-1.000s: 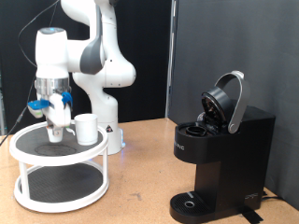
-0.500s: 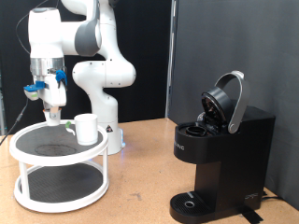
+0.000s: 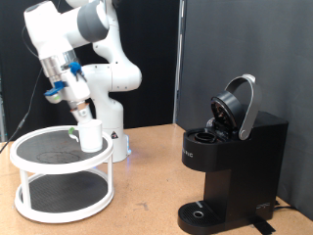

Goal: Make a cup of coffee with the keurig machine

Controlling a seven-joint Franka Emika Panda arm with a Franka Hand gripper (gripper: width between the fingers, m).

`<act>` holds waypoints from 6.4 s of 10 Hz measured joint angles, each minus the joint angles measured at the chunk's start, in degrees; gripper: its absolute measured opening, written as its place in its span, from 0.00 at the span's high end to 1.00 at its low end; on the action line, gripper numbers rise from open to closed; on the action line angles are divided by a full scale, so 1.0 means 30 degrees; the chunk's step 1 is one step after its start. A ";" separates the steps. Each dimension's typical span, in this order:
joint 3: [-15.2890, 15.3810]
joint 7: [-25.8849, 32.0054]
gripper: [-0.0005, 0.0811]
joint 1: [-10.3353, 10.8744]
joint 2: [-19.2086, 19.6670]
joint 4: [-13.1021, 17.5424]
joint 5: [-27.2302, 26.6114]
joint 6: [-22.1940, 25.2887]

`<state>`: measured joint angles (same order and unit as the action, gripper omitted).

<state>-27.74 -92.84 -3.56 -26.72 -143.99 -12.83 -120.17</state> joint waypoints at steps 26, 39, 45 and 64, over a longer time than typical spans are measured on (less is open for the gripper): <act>0.3010 -0.4958 0.58 0.4506 0.3795 0.5069 -1.1601 0.3317; 0.5880 -0.5905 0.58 0.4583 0.6952 0.4970 -1.0577 -0.0234; 0.6515 -0.5886 0.58 0.4589 0.7531 0.4416 -1.0532 -0.1096; 0.6487 -0.6179 0.21 0.4432 0.7395 0.3660 -1.0966 -0.2808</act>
<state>-8.28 -111.38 9.74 -4.53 -133.01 -45.73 -128.60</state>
